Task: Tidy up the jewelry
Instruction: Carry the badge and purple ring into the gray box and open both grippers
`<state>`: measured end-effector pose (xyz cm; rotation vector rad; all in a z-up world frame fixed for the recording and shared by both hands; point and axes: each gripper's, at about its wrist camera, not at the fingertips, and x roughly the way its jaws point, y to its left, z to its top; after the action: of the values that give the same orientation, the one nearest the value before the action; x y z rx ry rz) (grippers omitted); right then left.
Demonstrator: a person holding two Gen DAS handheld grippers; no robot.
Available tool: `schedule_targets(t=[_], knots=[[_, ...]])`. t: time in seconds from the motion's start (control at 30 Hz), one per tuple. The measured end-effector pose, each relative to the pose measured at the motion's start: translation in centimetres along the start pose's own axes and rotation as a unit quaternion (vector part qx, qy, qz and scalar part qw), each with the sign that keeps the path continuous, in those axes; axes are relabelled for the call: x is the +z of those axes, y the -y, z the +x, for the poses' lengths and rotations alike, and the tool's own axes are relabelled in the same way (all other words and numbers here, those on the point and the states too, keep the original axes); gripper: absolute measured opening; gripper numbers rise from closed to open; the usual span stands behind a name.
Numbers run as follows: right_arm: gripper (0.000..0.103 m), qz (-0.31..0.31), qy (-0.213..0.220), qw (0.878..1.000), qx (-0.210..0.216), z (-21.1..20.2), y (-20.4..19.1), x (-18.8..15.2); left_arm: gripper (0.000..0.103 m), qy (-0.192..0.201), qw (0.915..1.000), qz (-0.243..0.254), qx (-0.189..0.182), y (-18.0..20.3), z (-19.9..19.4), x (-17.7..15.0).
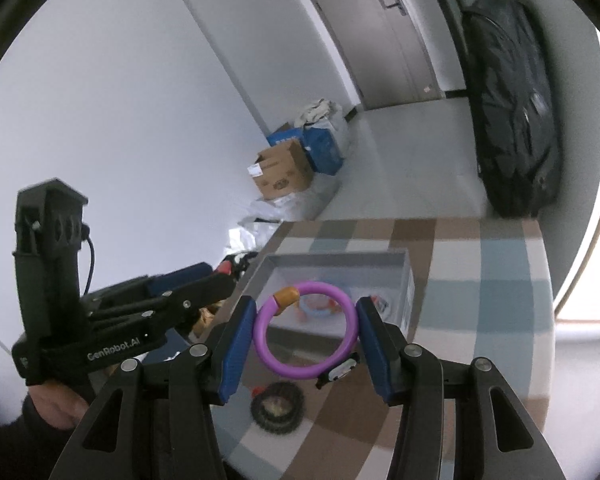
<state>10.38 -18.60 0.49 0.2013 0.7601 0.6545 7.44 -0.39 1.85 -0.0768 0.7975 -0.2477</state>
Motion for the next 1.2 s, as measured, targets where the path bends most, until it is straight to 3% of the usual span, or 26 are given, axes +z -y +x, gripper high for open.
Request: schedule_targets(t=[0.07,0.3,0.6,0.93,1.2], knots=[[0.050,-0.003,-0.001,1.000,-0.005,0.8,0.4,1.0,0.038,0.002,0.9999,0.008,0.007,0.2,0.9,0.8],[0.050,0.000,-0.017,1.000,-0.010,4.4,2.2,3.3,0.038,-0.012,0.9994,-0.023,-0.022,-1.4,3.4,2.3],[0.050,0.015,-0.045,0.999,-0.002,8.4,3.9,2.5,0.038,-0.054,0.9953,-0.070,-0.039,-3.7,7.1,2.2],[0.050,0.016,-0.063,0.998,-0.005,9.5,4.6,2.5,0.038,-0.076,0.9947,-0.062,-0.029,-3.6,8.9,2.2],[0.052,0.029,-0.071,0.997,-0.004,9.7,5.2,2.6,0.038,-0.082,0.9938,-0.061,-0.045,-3.5,9.3,2.1]])
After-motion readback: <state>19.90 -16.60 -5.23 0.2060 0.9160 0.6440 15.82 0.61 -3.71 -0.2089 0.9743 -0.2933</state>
